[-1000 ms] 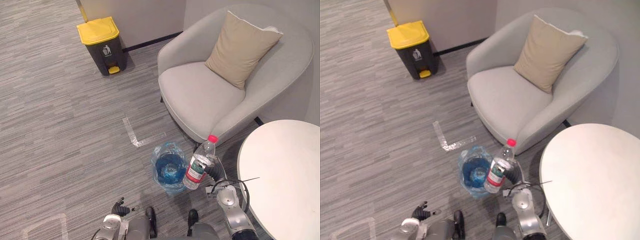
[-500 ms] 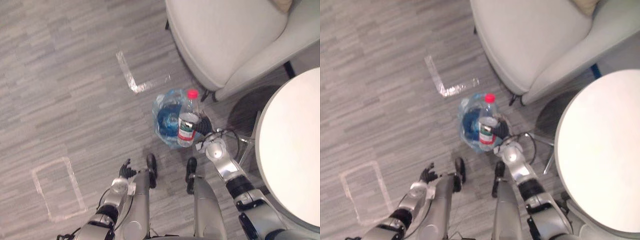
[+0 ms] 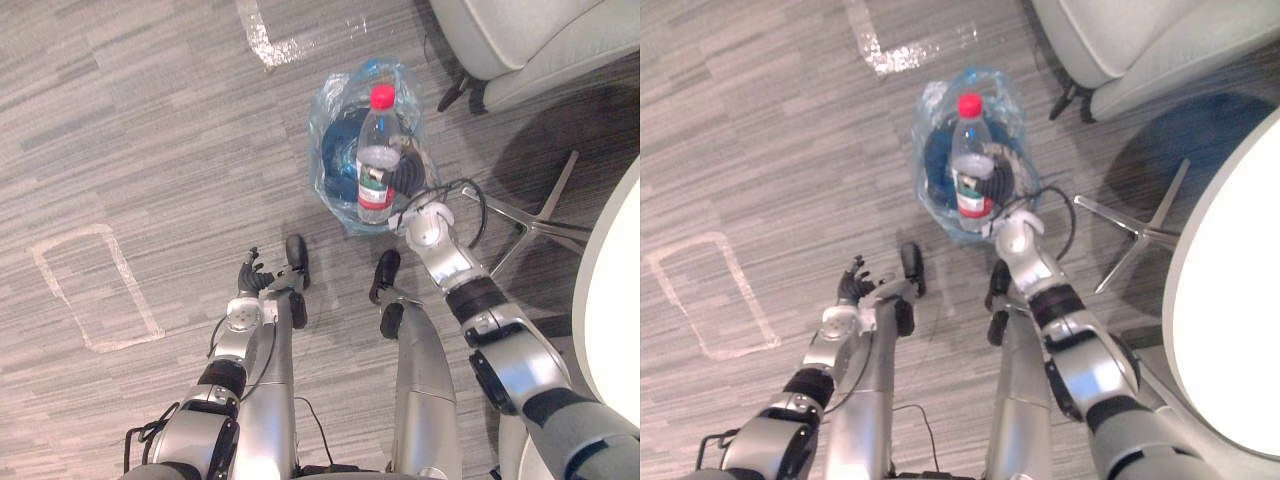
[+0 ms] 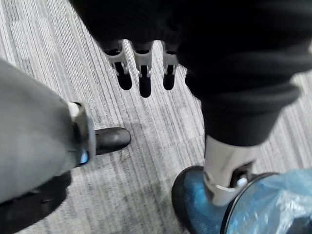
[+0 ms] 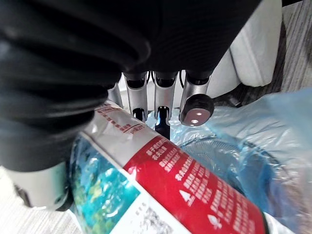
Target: Gather rubbish on tea table into small bin, then transfer packed bag to large trash can.
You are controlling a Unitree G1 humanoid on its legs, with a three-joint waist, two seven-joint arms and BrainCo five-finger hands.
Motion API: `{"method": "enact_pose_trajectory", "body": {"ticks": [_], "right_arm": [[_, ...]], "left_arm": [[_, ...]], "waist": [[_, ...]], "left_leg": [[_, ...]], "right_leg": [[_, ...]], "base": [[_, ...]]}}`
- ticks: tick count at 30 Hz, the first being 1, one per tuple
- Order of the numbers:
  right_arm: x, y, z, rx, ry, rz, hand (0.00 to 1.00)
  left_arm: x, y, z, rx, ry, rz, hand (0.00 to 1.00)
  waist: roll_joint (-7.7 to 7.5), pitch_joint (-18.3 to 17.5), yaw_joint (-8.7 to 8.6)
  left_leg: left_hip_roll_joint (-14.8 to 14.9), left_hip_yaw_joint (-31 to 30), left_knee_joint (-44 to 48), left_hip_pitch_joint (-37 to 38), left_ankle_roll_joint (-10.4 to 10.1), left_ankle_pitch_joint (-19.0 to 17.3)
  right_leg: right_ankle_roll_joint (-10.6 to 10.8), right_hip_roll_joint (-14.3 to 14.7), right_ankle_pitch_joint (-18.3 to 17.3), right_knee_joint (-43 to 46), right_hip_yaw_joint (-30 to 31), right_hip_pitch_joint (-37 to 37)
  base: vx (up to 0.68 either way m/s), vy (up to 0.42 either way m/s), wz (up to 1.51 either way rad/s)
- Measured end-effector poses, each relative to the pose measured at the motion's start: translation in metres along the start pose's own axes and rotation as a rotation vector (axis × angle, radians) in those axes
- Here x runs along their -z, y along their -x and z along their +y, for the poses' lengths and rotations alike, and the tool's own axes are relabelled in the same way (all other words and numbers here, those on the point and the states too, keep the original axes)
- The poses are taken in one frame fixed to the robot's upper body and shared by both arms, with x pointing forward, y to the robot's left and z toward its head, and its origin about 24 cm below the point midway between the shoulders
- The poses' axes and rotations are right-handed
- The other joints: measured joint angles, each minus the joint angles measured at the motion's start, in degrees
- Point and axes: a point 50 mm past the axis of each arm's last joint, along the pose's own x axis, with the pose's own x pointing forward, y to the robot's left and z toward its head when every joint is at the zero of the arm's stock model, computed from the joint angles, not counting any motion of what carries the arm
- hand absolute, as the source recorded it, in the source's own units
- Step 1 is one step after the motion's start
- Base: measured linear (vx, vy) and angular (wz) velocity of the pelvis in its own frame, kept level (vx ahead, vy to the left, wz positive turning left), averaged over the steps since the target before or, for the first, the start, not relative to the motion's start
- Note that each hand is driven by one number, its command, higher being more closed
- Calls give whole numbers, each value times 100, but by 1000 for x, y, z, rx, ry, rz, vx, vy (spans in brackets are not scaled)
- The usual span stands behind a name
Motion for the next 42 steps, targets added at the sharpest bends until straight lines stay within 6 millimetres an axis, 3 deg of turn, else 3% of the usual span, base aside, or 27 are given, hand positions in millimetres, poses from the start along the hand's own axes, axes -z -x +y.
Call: {"method": "enact_pose_trajectory", "body": {"ticks": [2, 3, 14, 25, 35, 36, 42], "right_arm": [[-1, -5, -6, 32, -16, 9, 100], [-1, -6, -8, 45, -22, 15, 0], [7, -9, -24, 121, -36, 49, 0], [29, 15, 15, -41, 197, 47, 0], [51, 21, 29, -172, 404, 107, 0], [53, 22, 31, -186, 415, 120, 100], [51, 14, 27, -187, 433, 145, 100]], "left_arm": [[-3, -1, -1, 2, 17, -6, 0], [-3, -1, -1, 1, 17, -7, 0], [0, 2, -13, 43, 0, -5, 0], [4, 2, -13, 42, -5, 10, 0], [0, -3, -9, 33, -22, 4, 0], [-4, -4, -10, 35, -19, -12, 0], [-22, -11, -12, 40, 13, -64, 0]], "waist": [[0, 0, 15], [0, 0, 27], [2, -8, 91], [0, -12, 87], [0, -23, 90], [0, -23, 87], [0, -23, 86]], "left_leg": [[-18, -34, -3, -78, -26, 19], [-19, -50, -5, -100, -36, 25], [-24, -100, -121, -124, -80, 130], [-28, -101, -186, -97, -82, 191], [-51, -74, -437, -364, -117, 420], [-93, -80, -465, -417, -117, 447], [-239, -214, -591, -767, -161, 622]], "right_leg": [[-23, -24, -38, 67, -38, -84], [-31, -30, -53, 90, -57, -108], [-97, -47, -120, 149, -147, -159], [-114, -67, -131, 209, -167, -162], [-151, -175, -156, 249, -339, -471], [-149, -219, -178, 300, -340, -544], [-198, -370, -286, 538, -431, -950]], "base": [[4, -14, 10], [6, -20, 10], [3, -13, 4], [-16, -8, 2], [-26, -22, 11], [-23, -13, 15], [-36, -17, 21]]}}
